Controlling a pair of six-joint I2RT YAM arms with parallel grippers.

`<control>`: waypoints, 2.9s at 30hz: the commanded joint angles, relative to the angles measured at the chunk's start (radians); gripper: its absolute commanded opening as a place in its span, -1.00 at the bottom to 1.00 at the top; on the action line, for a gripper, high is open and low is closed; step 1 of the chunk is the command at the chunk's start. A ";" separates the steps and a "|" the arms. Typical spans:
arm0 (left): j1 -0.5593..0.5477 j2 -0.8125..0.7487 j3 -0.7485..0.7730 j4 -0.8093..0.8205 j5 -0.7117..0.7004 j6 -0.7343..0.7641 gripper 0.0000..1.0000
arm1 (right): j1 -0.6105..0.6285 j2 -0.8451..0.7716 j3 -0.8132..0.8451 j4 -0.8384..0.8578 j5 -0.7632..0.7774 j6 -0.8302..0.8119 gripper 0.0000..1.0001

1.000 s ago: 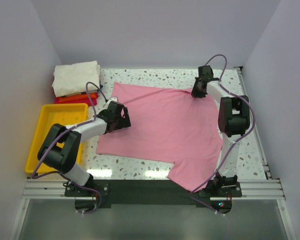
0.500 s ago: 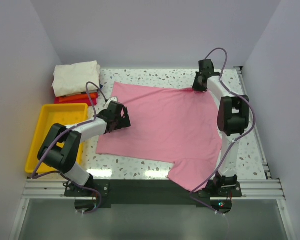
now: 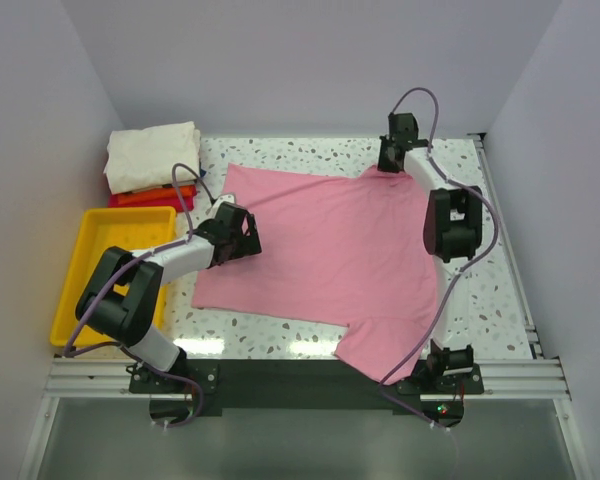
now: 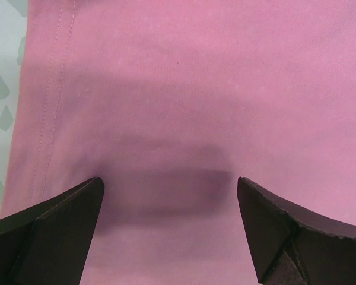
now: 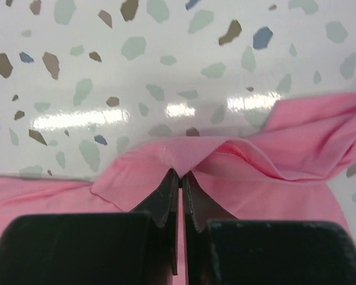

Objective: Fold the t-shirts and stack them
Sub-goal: Flatten the tshirt out

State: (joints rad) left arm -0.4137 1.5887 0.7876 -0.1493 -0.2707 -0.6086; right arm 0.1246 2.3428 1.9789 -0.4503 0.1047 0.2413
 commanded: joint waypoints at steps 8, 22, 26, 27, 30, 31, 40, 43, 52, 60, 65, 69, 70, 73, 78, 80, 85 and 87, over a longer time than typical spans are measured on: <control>0.004 0.037 -0.001 -0.029 0.002 0.012 1.00 | 0.038 0.144 0.205 0.039 -0.060 -0.143 -1.00; 0.004 0.013 -0.022 -0.032 0.027 0.007 1.00 | 0.070 0.260 0.345 0.120 -0.022 -0.168 -0.96; 0.004 -0.007 -0.040 -0.030 0.036 0.000 1.00 | 0.075 0.297 0.396 0.144 -0.028 -0.201 -0.98; 0.004 -0.013 -0.048 -0.027 0.041 0.000 1.00 | 0.078 0.305 0.425 0.140 -0.034 -0.211 -0.98; 0.004 -0.024 -0.056 -0.022 0.054 -0.003 1.00 | 0.090 0.313 0.425 0.148 -0.056 -0.235 -0.96; 0.004 -0.024 -0.056 -0.021 0.059 -0.006 1.00 | 0.098 0.309 0.419 0.165 -0.062 -0.269 -0.95; 0.004 -0.041 -0.070 -0.018 0.073 -0.003 1.00 | 0.127 0.325 0.420 0.226 -0.123 -0.299 -0.78; 0.004 -0.041 -0.073 -0.016 0.077 -0.002 1.00 | 0.139 0.317 0.416 0.222 -0.108 -0.330 -0.39; 0.004 -0.068 -0.077 -0.012 0.090 -0.003 1.00 | 0.138 0.147 0.341 0.187 -0.053 -0.272 0.97; 0.001 -0.134 -0.045 0.001 0.139 0.006 1.00 | 0.133 -0.190 -0.010 0.053 0.165 -0.051 0.97; 0.000 -0.151 0.005 -0.007 0.154 0.032 1.00 | 0.089 -0.420 -0.340 0.021 0.156 0.081 0.97; 0.001 -0.145 0.059 -0.001 0.139 0.053 1.00 | 0.011 -0.503 -0.489 -0.030 0.095 0.153 0.97; 0.001 -0.139 0.074 -0.001 0.116 0.056 1.00 | 0.001 -0.514 -0.517 -0.033 0.089 0.156 0.97; 0.009 -0.086 0.151 -0.009 0.078 0.078 1.00 | -0.032 -0.530 -0.601 -0.018 0.079 0.158 0.97; 0.096 0.075 0.295 -0.004 0.126 0.093 1.00 | -0.066 -0.449 -0.589 -0.039 0.063 0.144 0.97; 0.113 0.144 0.361 0.004 0.143 0.113 1.00 | -0.077 -0.398 -0.560 -0.056 0.052 0.141 0.97; 0.150 0.289 0.507 0.001 0.148 0.148 1.00 | -0.095 -0.301 -0.494 -0.094 0.070 0.113 0.97; 0.162 0.364 0.577 -0.003 0.145 0.155 1.00 | -0.108 -0.263 -0.473 -0.099 0.073 0.101 0.97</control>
State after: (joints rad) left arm -0.2657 1.8904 1.2610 -0.1688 -0.1368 -0.4961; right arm 0.0391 2.0392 1.4551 -0.5270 0.1707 0.3569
